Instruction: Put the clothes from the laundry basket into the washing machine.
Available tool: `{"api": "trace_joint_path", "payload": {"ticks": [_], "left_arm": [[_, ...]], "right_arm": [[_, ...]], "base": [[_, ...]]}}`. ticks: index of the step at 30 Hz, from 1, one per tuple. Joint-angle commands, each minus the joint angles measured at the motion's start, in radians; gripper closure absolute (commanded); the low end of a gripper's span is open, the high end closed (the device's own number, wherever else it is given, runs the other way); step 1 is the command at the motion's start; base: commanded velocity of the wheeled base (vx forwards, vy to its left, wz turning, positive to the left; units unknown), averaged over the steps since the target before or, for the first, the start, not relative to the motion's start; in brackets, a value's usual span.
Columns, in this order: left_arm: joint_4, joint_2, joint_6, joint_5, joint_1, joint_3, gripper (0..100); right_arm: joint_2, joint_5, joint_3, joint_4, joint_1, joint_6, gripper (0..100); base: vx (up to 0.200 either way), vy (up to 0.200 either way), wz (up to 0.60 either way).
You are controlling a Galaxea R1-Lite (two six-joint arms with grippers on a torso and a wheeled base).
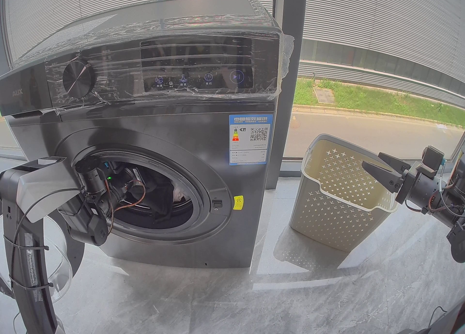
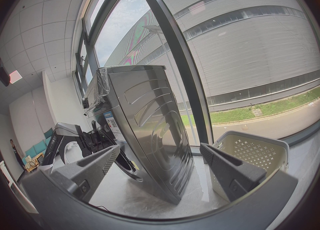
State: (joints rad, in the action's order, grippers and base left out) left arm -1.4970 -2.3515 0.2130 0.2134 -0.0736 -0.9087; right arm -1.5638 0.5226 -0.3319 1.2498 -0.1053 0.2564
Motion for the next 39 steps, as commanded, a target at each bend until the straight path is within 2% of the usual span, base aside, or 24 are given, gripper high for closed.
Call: {"api": "trace_joint_path", "payload": {"ticks": [1,10,15,20,25,27,39], "left_arm": [[-0.002,-0.074,0.005,0.0,0.0,-0.099,100],[-0.002,-0.129,0.005,0.0,-0.023,-0.156,100],[0.001,-0.163,0.026,-0.002,-0.023,-0.268,100],[0.0,-0.189,0.029,-0.014,-0.023,-0.268,100],[0.0,-0.201,0.032,-0.025,-0.023,-0.271,100],[0.0,-0.2,0.032,-0.023,-0.032,-0.272,100],[0.0,-0.196,0.034,-0.025,-0.038,-0.271,100]], "right_arm": [[-0.027,-0.001,-0.018,0.0,0.003,0.0,0],[-0.041,0.001,-0.029,0.0,0.007,0.0,0],[-0.045,0.001,-0.029,0.0,0.01,0.0,0],[-0.053,0.004,-0.033,0.0,0.009,0.0,0],[-0.055,0.033,-0.032,0.0,-0.033,0.0,0],[-0.056,0.057,-0.036,0.0,-0.079,-0.003,0],[-0.085,0.059,-0.053,0.0,-0.102,-0.011,0]], "base": [[0.0,0.0,0.0],[0.0,0.0,0.0],[0.0,0.0,0.0],[0.0,0.0,0.0],[0.0,0.0,0.0],[0.0,0.0,0.0],[0.0,0.0,0.0]]}}
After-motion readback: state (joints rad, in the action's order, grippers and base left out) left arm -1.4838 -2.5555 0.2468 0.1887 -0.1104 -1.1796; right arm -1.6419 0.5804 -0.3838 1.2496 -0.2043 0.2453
